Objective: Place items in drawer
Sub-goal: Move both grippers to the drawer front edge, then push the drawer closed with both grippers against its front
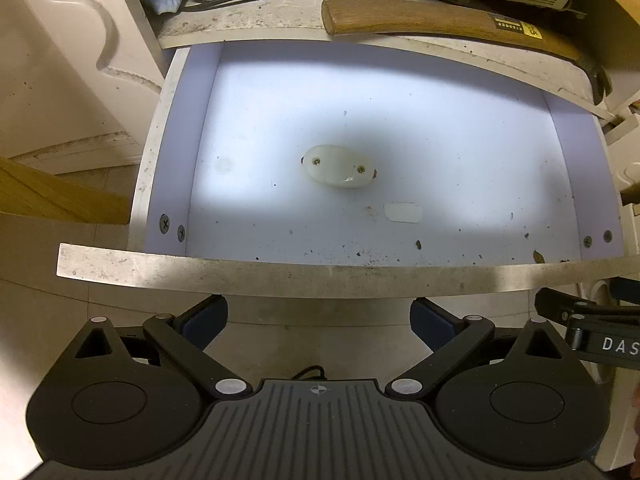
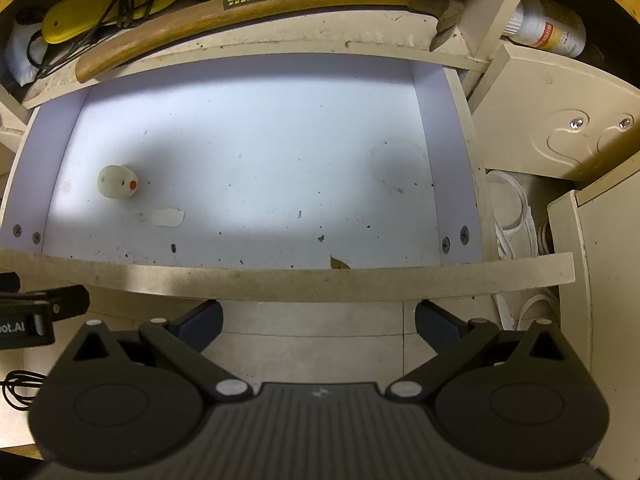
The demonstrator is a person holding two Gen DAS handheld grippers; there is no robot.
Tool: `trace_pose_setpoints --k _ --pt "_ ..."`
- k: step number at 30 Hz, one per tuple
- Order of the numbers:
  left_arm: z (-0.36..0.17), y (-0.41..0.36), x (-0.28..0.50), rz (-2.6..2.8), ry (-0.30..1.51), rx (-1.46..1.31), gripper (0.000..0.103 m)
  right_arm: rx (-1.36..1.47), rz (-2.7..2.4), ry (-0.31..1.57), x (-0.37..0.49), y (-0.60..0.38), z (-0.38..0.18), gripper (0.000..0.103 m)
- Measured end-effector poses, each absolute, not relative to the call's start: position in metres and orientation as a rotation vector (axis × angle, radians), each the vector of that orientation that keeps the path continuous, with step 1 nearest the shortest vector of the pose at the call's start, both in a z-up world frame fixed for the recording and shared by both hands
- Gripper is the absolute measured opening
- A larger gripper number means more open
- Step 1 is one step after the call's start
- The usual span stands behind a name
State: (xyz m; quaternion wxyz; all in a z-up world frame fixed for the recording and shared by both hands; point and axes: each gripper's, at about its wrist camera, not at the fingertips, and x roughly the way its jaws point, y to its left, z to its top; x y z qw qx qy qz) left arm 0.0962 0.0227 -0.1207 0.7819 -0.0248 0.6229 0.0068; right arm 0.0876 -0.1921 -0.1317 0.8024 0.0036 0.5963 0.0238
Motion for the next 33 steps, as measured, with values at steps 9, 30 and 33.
trace_pose_setpoints --k 9,30,33 --pt "-0.121 0.024 0.098 0.013 1.342 -0.058 0.101 0.007 0.051 1.255 0.095 -0.191 -0.132 0.103" --pt "-0.126 0.020 0.127 0.038 1.211 -0.024 0.101 -0.002 0.043 1.107 0.134 -0.185 -0.133 0.103" --pt "-0.130 0.020 0.130 0.043 1.201 -0.019 0.101 -0.004 0.042 1.086 0.139 -0.184 -0.133 0.103"
